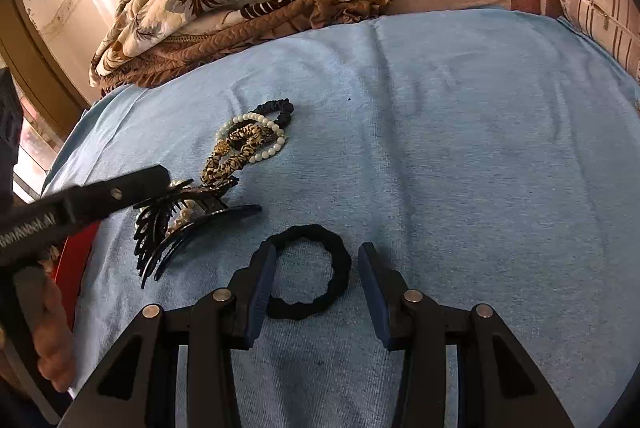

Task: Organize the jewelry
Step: 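Grasp the sparkly flower hair clip with the left gripper while the right grasps the black hair tie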

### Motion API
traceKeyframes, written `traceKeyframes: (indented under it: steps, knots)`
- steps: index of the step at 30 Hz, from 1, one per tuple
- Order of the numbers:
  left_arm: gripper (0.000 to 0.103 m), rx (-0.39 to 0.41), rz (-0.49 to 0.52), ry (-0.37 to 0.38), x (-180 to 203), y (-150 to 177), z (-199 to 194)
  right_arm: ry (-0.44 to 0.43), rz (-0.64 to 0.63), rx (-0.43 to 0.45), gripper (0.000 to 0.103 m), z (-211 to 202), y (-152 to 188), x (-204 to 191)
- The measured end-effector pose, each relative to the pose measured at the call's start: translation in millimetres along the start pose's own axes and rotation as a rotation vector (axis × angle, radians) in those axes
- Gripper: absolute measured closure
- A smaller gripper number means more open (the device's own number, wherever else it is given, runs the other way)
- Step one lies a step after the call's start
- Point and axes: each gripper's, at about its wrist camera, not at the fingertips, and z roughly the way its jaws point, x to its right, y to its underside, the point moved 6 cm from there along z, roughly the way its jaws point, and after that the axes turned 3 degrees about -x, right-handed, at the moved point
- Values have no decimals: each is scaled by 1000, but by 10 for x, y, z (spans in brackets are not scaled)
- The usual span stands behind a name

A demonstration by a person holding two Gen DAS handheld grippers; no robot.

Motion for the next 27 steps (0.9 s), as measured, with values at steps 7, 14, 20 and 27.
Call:
traceKeyframes:
  steps: [7, 14, 20, 27]
  knots:
    - [46, -50, 18, 65, 89, 87, 88, 40, -18, 5, 76, 35, -8, -10]
    - [81, -36, 29, 63, 202, 118, -10, 17, 13, 17, 94, -49, 3, 83]
    - [83, 9, 28, 75, 285, 142, -290, 8, 18, 56, 94, -306, -17, 57]
    - [83, 86, 16, 53, 251, 271, -882, -14, 12, 83, 94, -635, 55, -58]
